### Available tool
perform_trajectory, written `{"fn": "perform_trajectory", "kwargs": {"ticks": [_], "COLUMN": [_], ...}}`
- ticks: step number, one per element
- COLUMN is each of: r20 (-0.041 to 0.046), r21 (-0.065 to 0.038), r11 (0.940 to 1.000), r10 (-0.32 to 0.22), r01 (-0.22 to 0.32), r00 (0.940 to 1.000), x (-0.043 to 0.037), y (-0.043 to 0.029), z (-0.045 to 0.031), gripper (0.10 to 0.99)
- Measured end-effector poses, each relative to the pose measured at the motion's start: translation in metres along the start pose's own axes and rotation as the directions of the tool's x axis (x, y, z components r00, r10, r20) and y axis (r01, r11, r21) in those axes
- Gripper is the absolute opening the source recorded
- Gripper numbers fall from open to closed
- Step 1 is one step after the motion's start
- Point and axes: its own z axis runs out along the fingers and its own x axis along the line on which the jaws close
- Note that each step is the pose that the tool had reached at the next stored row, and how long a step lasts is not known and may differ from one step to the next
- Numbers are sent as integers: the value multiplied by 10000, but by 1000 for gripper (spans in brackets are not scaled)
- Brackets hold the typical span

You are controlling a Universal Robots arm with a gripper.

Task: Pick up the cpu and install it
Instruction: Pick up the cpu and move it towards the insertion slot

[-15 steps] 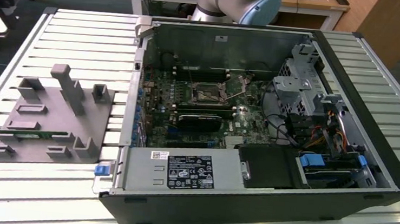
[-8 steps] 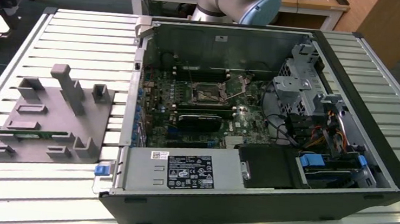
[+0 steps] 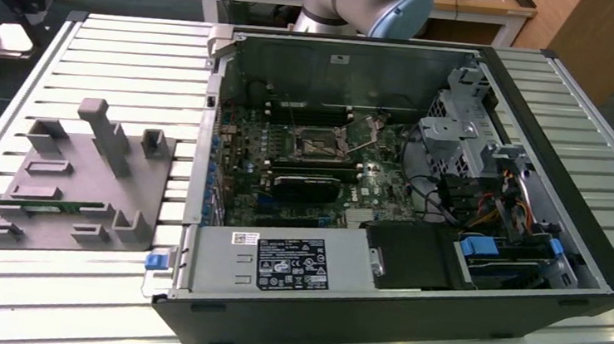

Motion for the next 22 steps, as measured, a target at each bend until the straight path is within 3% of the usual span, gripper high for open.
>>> {"fn": "perform_trajectory", "kwargs": {"ticks": [8, 22], "r20": [2, 1], "r21": [-49, -52], "r11": [10000, 10000], "r10": [-2, -1], "r01": [2, 1], "r00": [10000, 10000], "x": [-327, -770], "y": [2, 6], "z": [-2, 6], "gripper": [529, 529]}}
